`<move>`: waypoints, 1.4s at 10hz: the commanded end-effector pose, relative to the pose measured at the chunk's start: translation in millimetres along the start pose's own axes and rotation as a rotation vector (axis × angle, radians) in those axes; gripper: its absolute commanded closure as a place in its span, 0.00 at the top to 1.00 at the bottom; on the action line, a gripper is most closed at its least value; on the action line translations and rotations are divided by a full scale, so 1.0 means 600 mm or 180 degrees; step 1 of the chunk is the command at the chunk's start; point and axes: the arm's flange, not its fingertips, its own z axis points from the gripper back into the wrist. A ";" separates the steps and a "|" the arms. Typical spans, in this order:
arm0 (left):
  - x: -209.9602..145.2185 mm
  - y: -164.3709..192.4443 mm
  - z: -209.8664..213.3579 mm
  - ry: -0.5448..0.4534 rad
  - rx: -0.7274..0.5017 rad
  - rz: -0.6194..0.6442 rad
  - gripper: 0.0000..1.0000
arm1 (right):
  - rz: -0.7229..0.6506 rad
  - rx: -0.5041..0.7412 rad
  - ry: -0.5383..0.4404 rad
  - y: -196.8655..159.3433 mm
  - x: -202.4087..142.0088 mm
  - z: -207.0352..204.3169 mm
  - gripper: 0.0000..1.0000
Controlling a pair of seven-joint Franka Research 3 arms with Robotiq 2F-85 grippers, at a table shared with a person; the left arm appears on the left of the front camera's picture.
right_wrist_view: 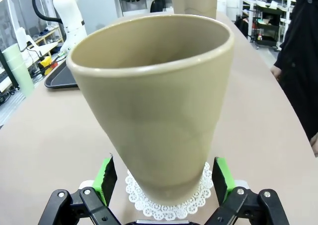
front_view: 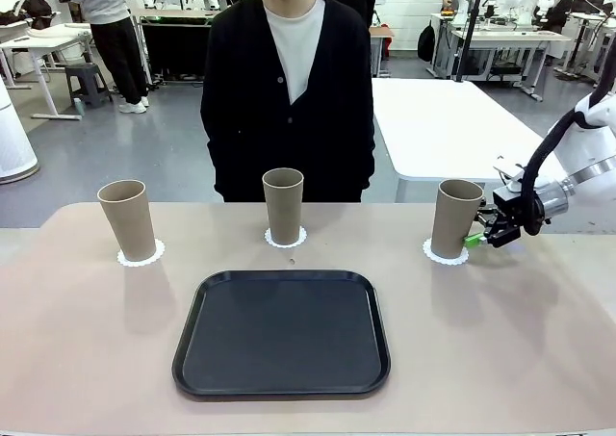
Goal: Place coasters on the table and set cups on them.
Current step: Take one Reusable plastic cup from the Flat Tray and place it on a coaster set by the human.
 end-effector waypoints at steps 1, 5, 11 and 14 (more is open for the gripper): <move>0.002 -0.003 0.002 -0.0043 -0.0010 -0.0020 1.00 | -0.0087 -0.0105 0.0016 -0.017 0.001 0.009 1.00; 0.002 -0.003 0.002 -0.0043 -0.0010 -0.0020 1.00 | -0.0257 -0.0478 0.0262 -0.011 -0.004 0.059 1.00; 0.002 -0.003 0.002 -0.0043 -0.0010 -0.0020 1.00 | -0.1215 -0.1778 0.1308 0.228 0.222 0.156 1.00; 0.002 -0.003 0.002 -0.0043 -0.0010 -0.0020 1.00 | -0.1945 -0.1975 0.1635 0.312 0.324 0.137 1.00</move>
